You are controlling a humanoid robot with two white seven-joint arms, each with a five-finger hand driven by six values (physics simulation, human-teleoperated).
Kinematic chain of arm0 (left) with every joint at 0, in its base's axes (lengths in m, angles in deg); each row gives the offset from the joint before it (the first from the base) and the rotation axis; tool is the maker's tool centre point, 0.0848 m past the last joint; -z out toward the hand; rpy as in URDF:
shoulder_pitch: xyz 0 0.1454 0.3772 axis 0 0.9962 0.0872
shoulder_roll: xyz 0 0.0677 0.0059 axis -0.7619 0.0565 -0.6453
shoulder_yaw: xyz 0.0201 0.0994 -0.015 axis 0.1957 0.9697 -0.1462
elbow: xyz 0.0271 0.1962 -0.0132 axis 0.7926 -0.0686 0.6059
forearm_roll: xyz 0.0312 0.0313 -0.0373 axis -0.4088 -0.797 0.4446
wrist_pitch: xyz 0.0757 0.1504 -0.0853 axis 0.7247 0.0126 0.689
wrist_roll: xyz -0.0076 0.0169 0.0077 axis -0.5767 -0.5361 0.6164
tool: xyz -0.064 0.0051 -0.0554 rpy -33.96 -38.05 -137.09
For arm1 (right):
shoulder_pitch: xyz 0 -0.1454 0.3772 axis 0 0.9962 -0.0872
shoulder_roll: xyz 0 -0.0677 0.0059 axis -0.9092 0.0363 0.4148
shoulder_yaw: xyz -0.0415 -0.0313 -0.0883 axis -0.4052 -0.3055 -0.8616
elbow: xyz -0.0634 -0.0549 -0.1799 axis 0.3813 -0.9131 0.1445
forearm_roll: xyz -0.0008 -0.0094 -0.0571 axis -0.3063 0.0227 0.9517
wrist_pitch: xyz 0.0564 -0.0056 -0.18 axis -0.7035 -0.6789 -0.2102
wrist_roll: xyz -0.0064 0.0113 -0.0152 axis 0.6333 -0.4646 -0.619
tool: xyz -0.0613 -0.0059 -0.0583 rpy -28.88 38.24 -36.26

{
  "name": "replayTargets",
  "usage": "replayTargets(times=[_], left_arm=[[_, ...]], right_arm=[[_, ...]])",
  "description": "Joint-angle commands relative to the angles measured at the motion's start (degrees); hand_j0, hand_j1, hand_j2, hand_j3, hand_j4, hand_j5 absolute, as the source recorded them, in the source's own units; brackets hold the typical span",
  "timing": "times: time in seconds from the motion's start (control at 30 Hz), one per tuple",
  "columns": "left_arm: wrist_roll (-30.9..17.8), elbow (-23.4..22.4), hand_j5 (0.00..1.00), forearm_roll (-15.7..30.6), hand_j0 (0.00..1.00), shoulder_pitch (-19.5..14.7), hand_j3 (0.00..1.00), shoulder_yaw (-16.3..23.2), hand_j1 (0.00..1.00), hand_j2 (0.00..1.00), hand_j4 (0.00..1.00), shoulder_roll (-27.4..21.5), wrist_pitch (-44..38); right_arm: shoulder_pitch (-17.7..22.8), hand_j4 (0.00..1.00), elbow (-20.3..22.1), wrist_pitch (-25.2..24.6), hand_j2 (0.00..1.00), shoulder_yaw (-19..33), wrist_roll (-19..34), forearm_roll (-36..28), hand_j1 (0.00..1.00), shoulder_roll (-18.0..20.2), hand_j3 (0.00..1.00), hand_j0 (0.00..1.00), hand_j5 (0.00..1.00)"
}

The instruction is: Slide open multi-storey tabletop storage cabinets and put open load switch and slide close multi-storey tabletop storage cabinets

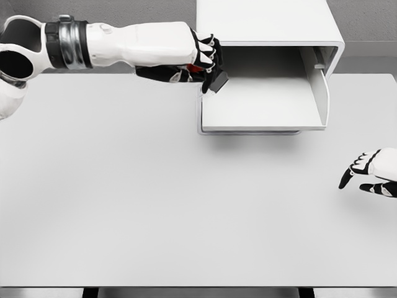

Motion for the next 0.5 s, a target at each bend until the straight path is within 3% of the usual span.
replayTargets(times=[0.0, 0.13, 0.33, 0.47], left_arm=[[0.1, -4.01, 0.34, 0.45, 0.34, -0.09, 0.34, 0.06, 0.34, 0.34, 0.34, 4.3, -0.28], [0.1, -10.69, 0.34, -1.84, 0.34, -0.7, 0.34, 0.15, 0.34, 0.34, 0.34, 10.98, -0.28], [0.1, -12.53, 0.38, -2.89, 0.38, -0.97, 0.38, 0.5, 0.38, 0.38, 0.38, 13.44, -0.28], [0.1, -16.31, 0.56, -3.68, 0.56, -1.14, 0.56, 0.5, 0.56, 0.56, 0.56, 15.29, -0.28]], right_arm=[[0.0, 0.56, 0.02, -0.16, 0.56, -0.03, -0.02, -0.38, 0.56, 0.08, 0.56, 0.56, 0.56], [0.09, 0.57, 0.02, -0.16, 0.57, -0.03, -0.02, -0.38, 0.57, 0.08, 0.57, 0.57, 0.57], [0.44, 0.57, 0.02, -0.16, 0.57, -0.38, -0.02, -0.29, 0.57, 0.08, 0.57, 0.57, 0.57], [0.44, 0.57, 0.02, -0.16, 0.57, -0.38, -0.02, -0.2, 0.57, 0.08, 0.57, 0.57, 0.57]])
